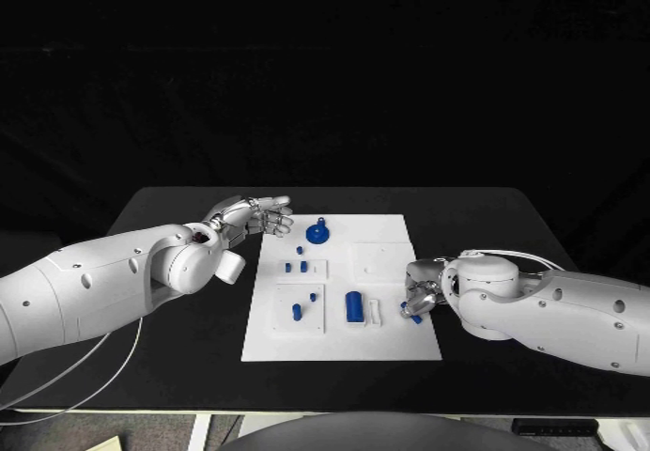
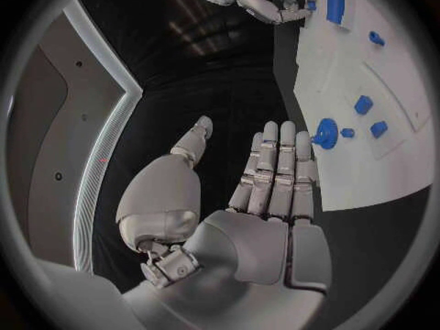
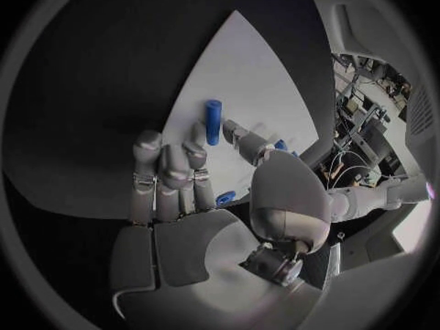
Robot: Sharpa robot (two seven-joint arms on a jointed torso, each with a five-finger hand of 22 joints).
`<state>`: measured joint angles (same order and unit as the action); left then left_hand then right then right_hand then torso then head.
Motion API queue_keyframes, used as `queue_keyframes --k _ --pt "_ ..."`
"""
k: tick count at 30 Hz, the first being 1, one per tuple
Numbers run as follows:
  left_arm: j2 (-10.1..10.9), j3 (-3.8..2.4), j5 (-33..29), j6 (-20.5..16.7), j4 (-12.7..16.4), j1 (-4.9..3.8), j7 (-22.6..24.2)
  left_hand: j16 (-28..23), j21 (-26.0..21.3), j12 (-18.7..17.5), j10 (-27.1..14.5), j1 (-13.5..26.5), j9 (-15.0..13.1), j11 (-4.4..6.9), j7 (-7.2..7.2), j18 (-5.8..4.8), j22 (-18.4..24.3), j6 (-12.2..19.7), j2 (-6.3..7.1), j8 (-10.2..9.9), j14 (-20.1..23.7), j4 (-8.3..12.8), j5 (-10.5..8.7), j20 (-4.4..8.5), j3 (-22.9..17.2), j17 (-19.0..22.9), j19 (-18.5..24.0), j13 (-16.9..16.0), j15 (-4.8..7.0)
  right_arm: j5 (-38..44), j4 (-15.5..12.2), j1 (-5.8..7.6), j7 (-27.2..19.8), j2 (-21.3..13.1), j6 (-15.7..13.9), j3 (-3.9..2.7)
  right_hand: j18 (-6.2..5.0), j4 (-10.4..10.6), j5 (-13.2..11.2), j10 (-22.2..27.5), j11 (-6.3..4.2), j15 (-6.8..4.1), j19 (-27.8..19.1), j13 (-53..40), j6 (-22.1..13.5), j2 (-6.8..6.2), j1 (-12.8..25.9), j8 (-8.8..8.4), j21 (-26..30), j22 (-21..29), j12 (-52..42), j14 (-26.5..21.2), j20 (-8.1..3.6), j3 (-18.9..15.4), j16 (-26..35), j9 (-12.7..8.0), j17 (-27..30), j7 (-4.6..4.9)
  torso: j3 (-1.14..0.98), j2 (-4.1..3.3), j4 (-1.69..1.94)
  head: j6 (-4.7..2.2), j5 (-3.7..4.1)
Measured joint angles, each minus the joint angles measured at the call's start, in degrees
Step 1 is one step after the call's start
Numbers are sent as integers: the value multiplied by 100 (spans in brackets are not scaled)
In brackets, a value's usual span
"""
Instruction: Assemble the parts on the task board
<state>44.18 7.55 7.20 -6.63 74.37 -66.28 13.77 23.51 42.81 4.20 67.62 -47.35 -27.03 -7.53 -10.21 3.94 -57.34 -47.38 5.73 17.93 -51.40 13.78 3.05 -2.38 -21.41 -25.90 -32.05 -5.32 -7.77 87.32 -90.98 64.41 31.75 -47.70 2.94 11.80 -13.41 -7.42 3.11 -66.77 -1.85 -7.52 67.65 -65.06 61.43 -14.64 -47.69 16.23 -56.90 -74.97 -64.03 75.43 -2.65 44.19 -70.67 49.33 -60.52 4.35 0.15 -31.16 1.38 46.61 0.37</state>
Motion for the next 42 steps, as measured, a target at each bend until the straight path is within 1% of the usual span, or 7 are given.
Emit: queue_keyframes --k 3,4,7,15,20,23,42 --pt "1 0 0 1 0 0 -1 -20 0 0 0 0 0 0 0 -1 1 0 0 0 0 0 0 0 0 -1 0 0 0 84 -1 -5 -5 13 10 8 0 0 0 0 0 1 0 0 0 -57 -58 0 0 0 0 0 0 0 0 61 6 0 1 0 1 9 0" --pt "1 0 0 1 0 0 -1 -20 0 0 0 0 0 0 0 -1 1 0 0 0 0 0 0 0 0 -1 0 0 0 115 1 -9 -5 18 12 16 -8 0 0 0 0 1 0 0 -10 -83 -89 -27 0 0 0 0 0 0 0 444 6 9 1 0 1 12 2" --pt "1 0 1 2 -1 0 -1 -20 0 0 0 0 0 0 0 -2 1 0 0 0 0 0 0 0 0 -1 0 0 0 210 4 -21 -5 33 14 23 -25 -33 0 0 0 1 0 0 -11 -81 -211 -28 0 0 0 1 0 -28 0 550 6 9 1 1 0 18 4" --pt "1 0 2 4 -1 0 -1 -20 0 0 0 0 0 0 0 -8 -2 0 0 0 0 0 0 0 0 0 0 -1 0 410 9 -45 -19 87 -10 24 -30 -307 -1 0 0 1 -1 0 -24 58 -496 -55 0 0 0 0 1 -1 0 533 5 21 0 3 0 -11 -5" --pt "1 -1 3 6 0 0 -1 -20 0 0 0 0 0 0 0 -13 -4 0 0 0 0 0 0 0 0 -1 0 -1 0 478 2 -61 -54 104 -67 19 -31 -444 0 0 0 1 -1 -1 -30 189 -626 -82 0 0 0 0 1 1 0 354 5 24 -2 3 -3 -19 -13" --pt "1 -1 3 6 0 0 -2 -20 0 0 0 0 0 0 0 -18 -4 0 0 0 0 0 0 0 0 -5 0 -1 0 488 2 -68 -76 108 -112 18 -34 -589 151 1 0 1 -20 -1 -39 271 -593 -82 0 0 0 0 21 0 0 284 5 16 -2 3 -4 -19 -16" --pt "16 1 4 8 4 0 -2 -20 0 0 0 0 0 0 0 -42 -5 0 0 0 0 0 0 0 0 -10 0 4 0 -101 19 -80 -121 -2 -577 44 -47 -544 377 -71 -30 10 0 -1 99 602 -386 -42 0 0 3 9 41 -8 0 199 6 -29 -2 0 1 5 -65"
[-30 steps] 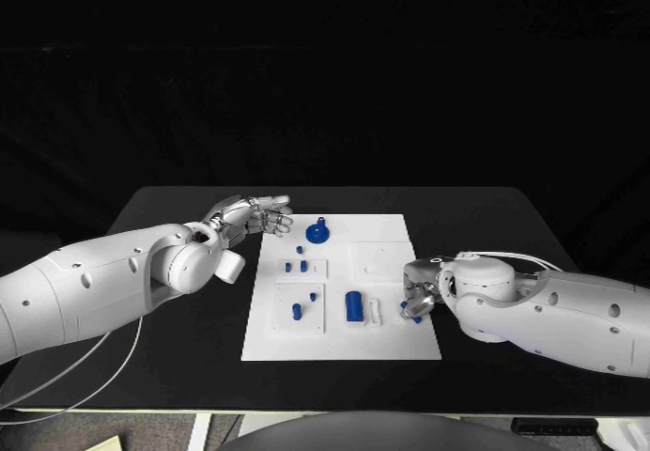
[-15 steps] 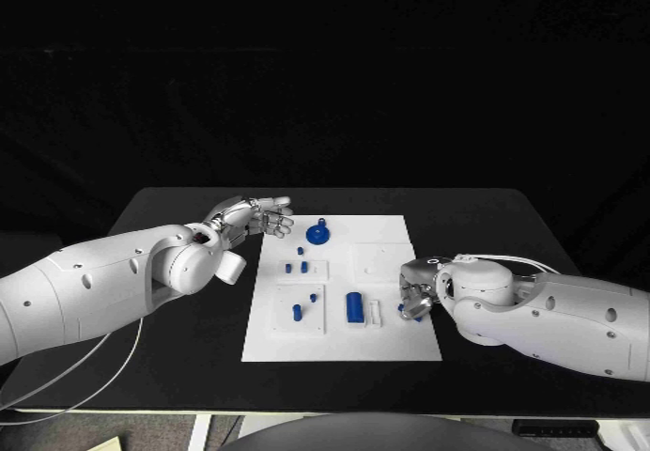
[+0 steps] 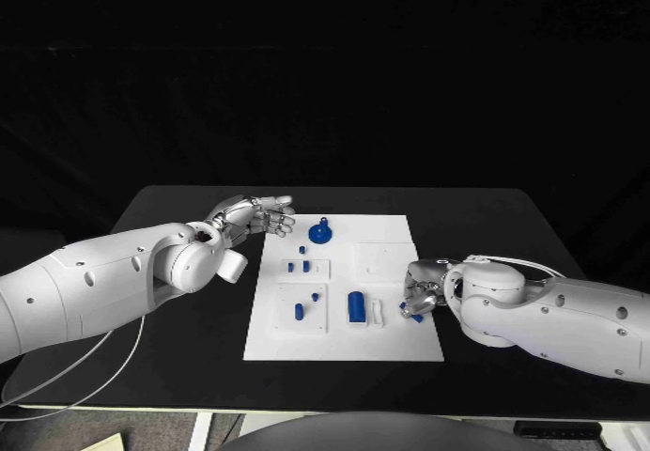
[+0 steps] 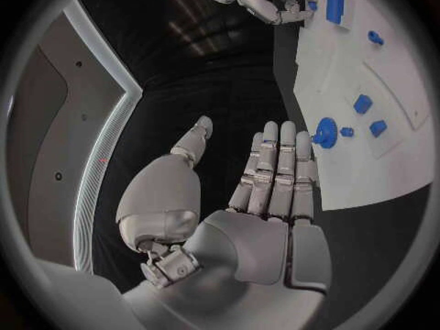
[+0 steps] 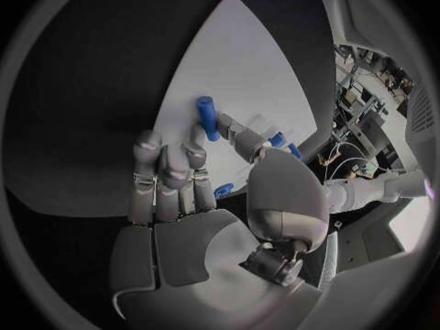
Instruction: Assemble the parts on the task board
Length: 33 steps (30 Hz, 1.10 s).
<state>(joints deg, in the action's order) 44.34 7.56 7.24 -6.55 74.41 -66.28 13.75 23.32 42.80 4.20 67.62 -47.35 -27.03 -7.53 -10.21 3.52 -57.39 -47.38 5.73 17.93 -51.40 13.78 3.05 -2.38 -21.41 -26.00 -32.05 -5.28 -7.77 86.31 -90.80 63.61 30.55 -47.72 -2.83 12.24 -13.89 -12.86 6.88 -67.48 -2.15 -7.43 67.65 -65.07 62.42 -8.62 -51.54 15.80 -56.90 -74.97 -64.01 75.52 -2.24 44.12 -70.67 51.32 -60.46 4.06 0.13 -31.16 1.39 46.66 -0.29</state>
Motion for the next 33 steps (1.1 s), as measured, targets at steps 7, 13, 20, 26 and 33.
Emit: queue_keyframes --k 7,13,20,26,33 --pt "0 0 0 0 0 0 0 0 0 0 0 0 0 0 0 -3 0 0 0 0 0 0 0 0 0 0 0 0 0 -680 24 56 19 -58 -157 1 -1 33 0 -21 -21 0 0 0 8 6 -5 -4 0 0 0 0 0 1 0 -547 4 4 3 1 0 -4 7" --pt "2 -1 1 1 0 0 0 1 0 0 0 0 0 0 0 -9 -4 0 0 0 0 0 0 0 0 1 0 -1 0 -1122 4 88 33 -91 -279 -32 -2 95 0 -21 -21 -15 0 -5 9 -26 28 -7 0 0 0 17 0 0 0 -1618 4 3 2 1 -1 -4 8" --pt "1 -2 1 1 2 0 0 1 0 0 0 0 0 0 0 -15 -4 0 0 0 0 0 0 0 0 -5 0 -1 0 -1906 -31 137 29 -58 -502 -32 -10 146 2 -21 -21 -14 32 -5 9 -47 126 -25 0 0 0 17 -13 -27 0 -1594 10 3 4 2 -1 -7 4" --pt "1 0 1 2 3 0 -1 1 0 0 0 0 0 0 0 -17 -4 0 0 0 0 0 0 0 0 -5 0 -1 0 -2541 -41 140 13 -10 -690 -32 -13 190 54 -20 -21 -17 32 -10 9 -47 126 -25 0 0 0 14 -13 -47 0 -1594 10 2 4 2 -1 -9 8" --pt "5 0 1 3 8 0 -2 1 0 0 0 0 0 0 0 4 -4 0 0 0 0 0 0 0 0 -8 0 -1 0 -3032 -38 140 7 72 -820 -32 -14 173 178 -20 -20 -35 32 -20 8 -4 170 -25 0 0 0 -7 -12 -142 -1 -1594 9 2 6 2 -1 -5 8"
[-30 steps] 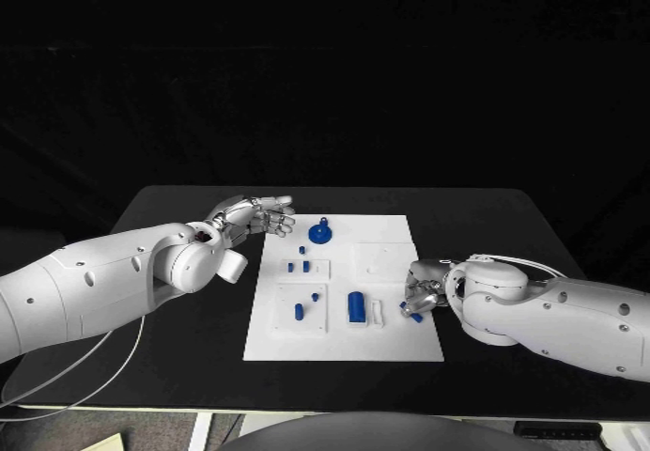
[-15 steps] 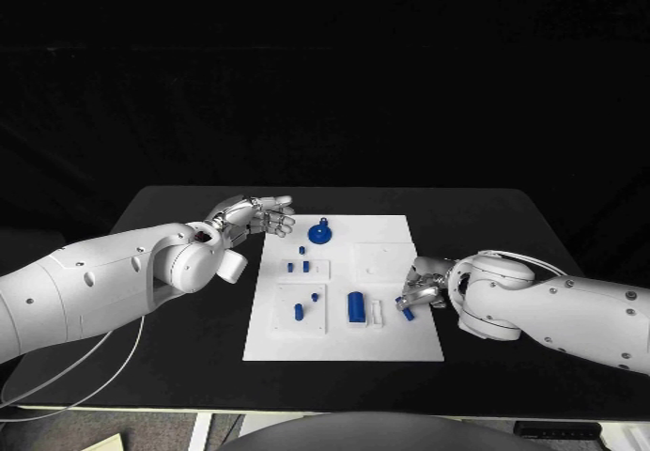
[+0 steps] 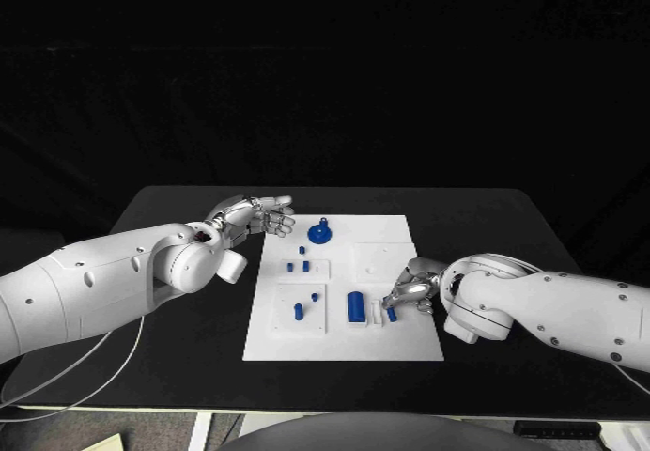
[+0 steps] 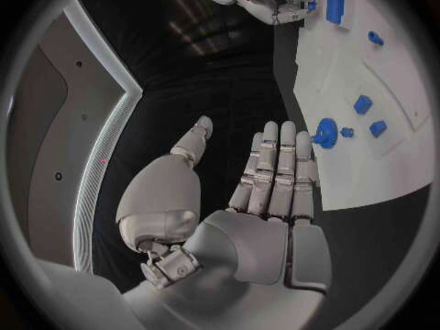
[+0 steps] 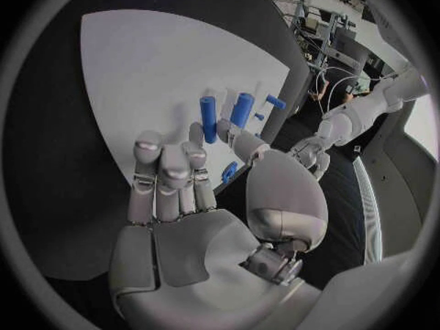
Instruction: Assemble the parts on the task board
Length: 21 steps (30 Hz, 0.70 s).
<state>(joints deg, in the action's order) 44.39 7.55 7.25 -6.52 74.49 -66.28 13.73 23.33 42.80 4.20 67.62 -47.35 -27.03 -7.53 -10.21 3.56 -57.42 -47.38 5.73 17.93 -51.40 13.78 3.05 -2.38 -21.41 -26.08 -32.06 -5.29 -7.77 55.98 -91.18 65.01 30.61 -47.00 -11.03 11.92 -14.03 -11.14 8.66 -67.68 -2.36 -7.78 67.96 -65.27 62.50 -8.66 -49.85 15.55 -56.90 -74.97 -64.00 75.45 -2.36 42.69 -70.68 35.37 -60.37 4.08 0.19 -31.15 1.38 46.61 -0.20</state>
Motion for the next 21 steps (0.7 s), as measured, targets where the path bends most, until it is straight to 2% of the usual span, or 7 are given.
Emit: queue_keyframes --k 3,21 --pt "0 0 0 1 0 0 0 0 0 0 0 0 0 0 0 37 0 0 0 0 0 0 0 0 0 -4 0 0 0 -96 18 1 0 25 -18 0 -1 -17 0 0 0 0 0 0 0 0 0 0 0 0 0 0 0 -17 0 0 0 0 1 0 0 1 -1" --pt "5 -2 1 8 5 0 -2 -23 0 0 0 0 0 0 0 36 -5 0 0 0 0 0 0 0 0 -4 0 0 0 -367 193 1 7 238 -1 11 -2 0 0 1 0 2 -1 -5 -1 1 45 0 0 0 0 0 1 -63 0 -1 5 -1 -3 -5 -1 14 -9"
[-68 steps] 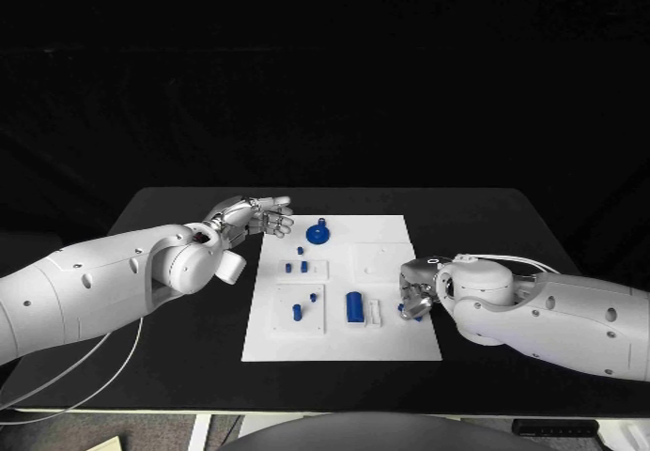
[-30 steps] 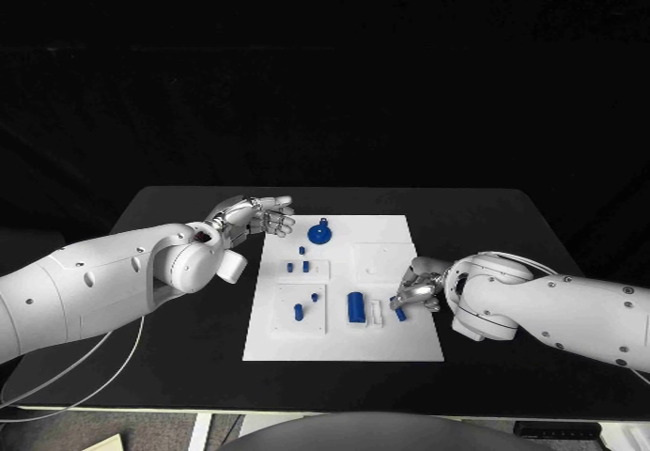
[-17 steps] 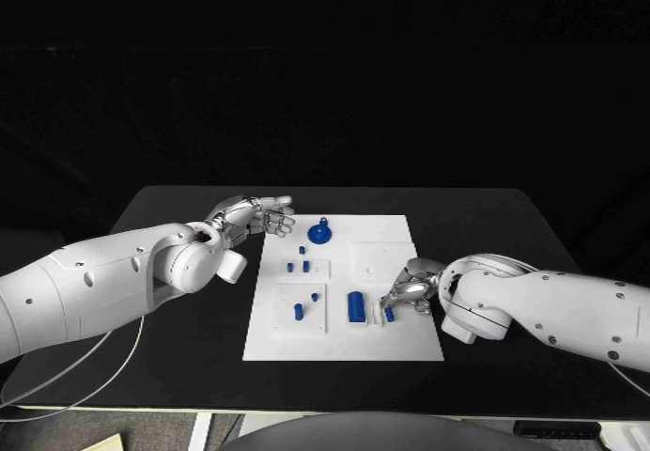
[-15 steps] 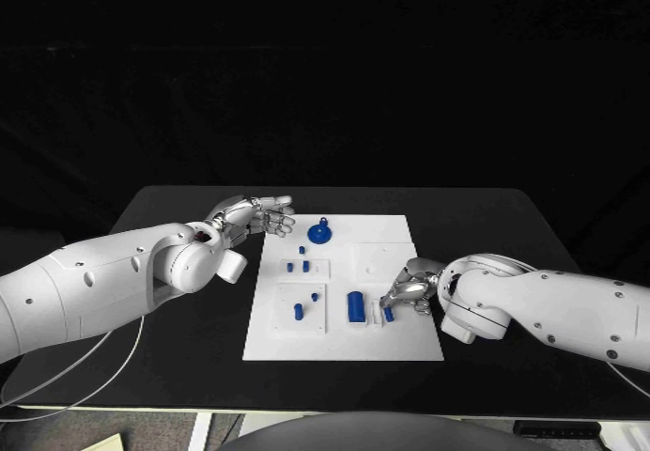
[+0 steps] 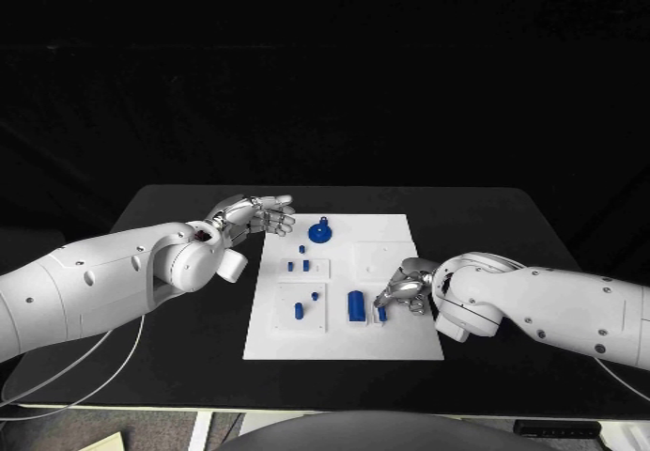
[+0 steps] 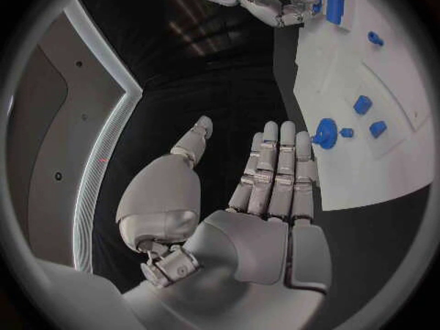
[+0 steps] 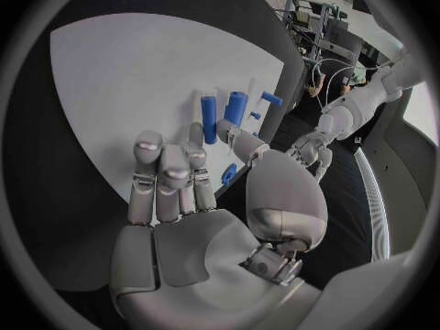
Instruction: Assemble the parts on the task board
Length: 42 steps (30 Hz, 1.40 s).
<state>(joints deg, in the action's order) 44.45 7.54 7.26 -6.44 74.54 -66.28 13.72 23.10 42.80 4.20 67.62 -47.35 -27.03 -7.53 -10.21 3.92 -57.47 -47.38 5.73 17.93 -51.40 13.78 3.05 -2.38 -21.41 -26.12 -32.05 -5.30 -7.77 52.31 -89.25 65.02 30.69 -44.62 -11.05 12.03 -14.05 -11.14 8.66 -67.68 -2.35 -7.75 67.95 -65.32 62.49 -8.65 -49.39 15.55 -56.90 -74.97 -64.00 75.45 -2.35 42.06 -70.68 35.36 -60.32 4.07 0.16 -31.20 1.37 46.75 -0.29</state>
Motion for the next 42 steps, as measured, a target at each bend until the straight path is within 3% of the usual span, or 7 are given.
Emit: queue_keyframes --k 26,37,42 --pt "3 1 2 5 -1 0 -2 0 0 0 0 0 4 0 0 -39 -5 0 0 0 0 0 0 0 0 -10 0 4 0 -30 44 -18 18 37 122 16 -1 33 -24 1 1 12 -1 -11 -9 -26 67 0 0 0 0 6 1 -65 0 -2 11 -10 -4 1 -3 41 -19" --pt "5 0 2 6 -2 0 -3 0 0 0 0 0 4 0 0 -42 -5 0 0 0 0 13 0 0 -13 -9 0 3 0 -30 52 -19 18 37 122 16 -3 271 -513 0 1 13 -1 -25 -9 -200 202 1 24 0 0 7 2 -78 0 -8 17 -10 -2 3 1 54 -30" --pt "4 0 2 6 -4 0 -3 0 0 0 0 0 4 0 0 -45 -9 0 0 0 0 13 0 0 -13 -15 0 3 0 -30 50 -20 18 37 123 16 -2 397 -533 1 1 14 -1 -29 -4 -336 239 1 24 0 0 8 2 -111 0 -8 22 -15 -1 3 0 55 -35"
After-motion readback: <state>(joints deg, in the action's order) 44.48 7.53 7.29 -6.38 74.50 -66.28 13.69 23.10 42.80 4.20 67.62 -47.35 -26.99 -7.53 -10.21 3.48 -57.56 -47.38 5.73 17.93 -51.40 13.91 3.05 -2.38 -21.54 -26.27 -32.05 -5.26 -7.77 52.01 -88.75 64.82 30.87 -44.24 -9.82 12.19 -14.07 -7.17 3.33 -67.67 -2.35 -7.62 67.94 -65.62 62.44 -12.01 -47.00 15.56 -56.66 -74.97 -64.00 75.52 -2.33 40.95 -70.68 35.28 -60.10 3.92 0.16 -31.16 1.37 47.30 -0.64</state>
